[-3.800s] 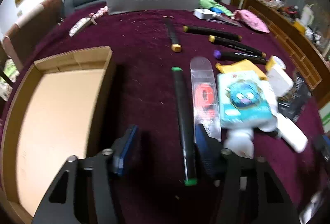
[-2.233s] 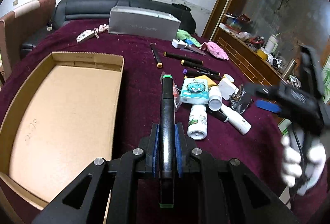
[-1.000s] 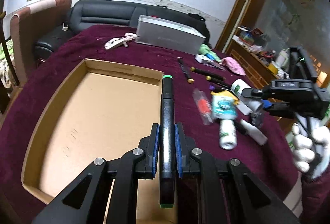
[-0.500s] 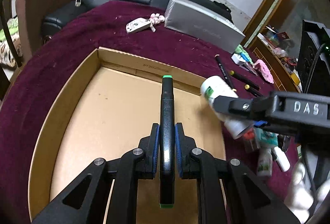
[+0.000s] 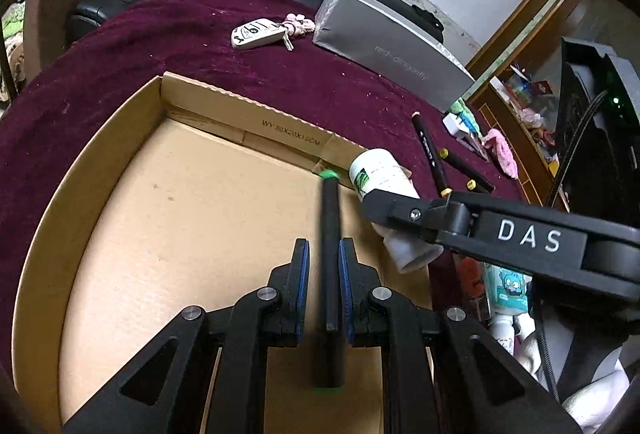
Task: Organize objects
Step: 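Carry the marker into the cardboard tray with the left gripper while the right gripper carries a white bottle there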
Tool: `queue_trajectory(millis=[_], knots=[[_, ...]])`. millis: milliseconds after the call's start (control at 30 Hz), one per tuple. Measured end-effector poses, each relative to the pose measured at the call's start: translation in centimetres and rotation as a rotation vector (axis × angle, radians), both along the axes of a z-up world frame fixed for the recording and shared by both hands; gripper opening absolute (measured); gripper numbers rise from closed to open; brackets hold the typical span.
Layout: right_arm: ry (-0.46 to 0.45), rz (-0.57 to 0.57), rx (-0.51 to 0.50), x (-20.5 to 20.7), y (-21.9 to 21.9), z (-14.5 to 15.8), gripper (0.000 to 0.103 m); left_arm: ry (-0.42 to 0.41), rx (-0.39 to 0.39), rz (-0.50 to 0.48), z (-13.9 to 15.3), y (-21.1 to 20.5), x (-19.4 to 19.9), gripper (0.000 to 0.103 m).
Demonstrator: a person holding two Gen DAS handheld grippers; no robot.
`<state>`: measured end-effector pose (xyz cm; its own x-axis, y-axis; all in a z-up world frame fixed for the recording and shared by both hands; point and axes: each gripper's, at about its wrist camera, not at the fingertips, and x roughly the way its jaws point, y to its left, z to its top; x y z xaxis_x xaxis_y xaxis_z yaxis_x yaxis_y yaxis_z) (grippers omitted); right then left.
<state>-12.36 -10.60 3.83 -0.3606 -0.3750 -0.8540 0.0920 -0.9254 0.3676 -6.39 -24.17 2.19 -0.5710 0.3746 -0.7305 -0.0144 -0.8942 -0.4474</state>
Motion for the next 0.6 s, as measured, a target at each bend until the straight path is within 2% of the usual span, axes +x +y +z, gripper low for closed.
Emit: queue_trajectory(millis=[267, 433, 500, 600], knots=[[0.035, -0.009, 0.056, 0.0, -0.5, 0.2, 0.034, 0.005, 0.022, 0.028, 0.2, -0.8, 0.4, 0.012], [0.050, -0.031, 0.005, 0.6, 0.8, 1.3, 0.035, 0.011, 0.092, 0.072, 0.2, -1.7, 1.3, 0.018], [0.074, -0.032, -0.001, 1.4, 1.5, 2.1, 0.037, -0.011, 0.108, 0.089, -0.3, -1.8, 1.5, 0.023], [0.095, -0.034, -0.020, 2.7, 2.6, 2.7, 0.040, -0.056, 0.141, 0.093, -1.2, -1.6, 1.8, 0.023]])
